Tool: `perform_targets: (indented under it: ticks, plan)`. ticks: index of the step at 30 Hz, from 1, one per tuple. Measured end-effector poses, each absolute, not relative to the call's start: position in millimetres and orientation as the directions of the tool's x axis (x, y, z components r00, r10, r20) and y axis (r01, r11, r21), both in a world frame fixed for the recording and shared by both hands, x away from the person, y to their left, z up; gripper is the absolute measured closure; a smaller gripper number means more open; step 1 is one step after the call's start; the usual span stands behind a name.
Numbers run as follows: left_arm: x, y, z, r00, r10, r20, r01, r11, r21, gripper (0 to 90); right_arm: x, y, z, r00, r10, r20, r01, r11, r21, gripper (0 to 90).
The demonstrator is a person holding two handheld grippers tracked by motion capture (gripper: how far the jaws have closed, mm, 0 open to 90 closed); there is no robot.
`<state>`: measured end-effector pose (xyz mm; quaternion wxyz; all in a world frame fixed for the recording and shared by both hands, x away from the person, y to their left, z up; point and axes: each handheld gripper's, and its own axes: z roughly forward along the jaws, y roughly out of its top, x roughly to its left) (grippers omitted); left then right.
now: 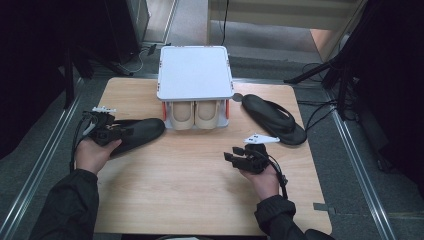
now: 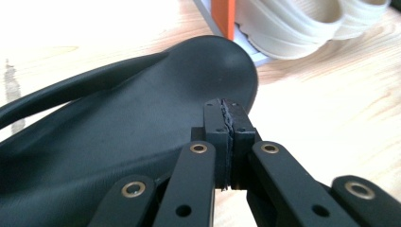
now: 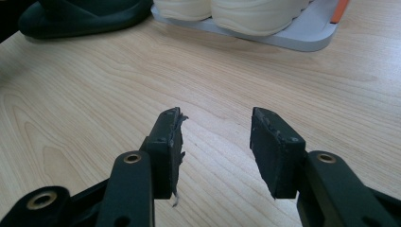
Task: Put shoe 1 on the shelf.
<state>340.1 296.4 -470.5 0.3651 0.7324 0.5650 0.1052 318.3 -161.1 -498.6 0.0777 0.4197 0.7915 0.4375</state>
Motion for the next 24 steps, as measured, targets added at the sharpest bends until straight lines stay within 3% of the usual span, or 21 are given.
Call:
perform_targets:
  ticks: [13, 24]
  plan:
    - [288, 311, -484, 0.265, 0.934, -0.241, 0.764, -0.051, 0.643, 90.0, 323, -163, -499, -0.635, 0.731, 0.249, 0.59, 0.252, 0.767, 54.7]
    - [282, 328, -503, 0.193, 0.951, -0.242, 0.798, -0.008, 0.603, 90.0, 331, -160, -495, -0.639, 0.726, 0.253, 0.593, 0.256, 0.763, 54.5]
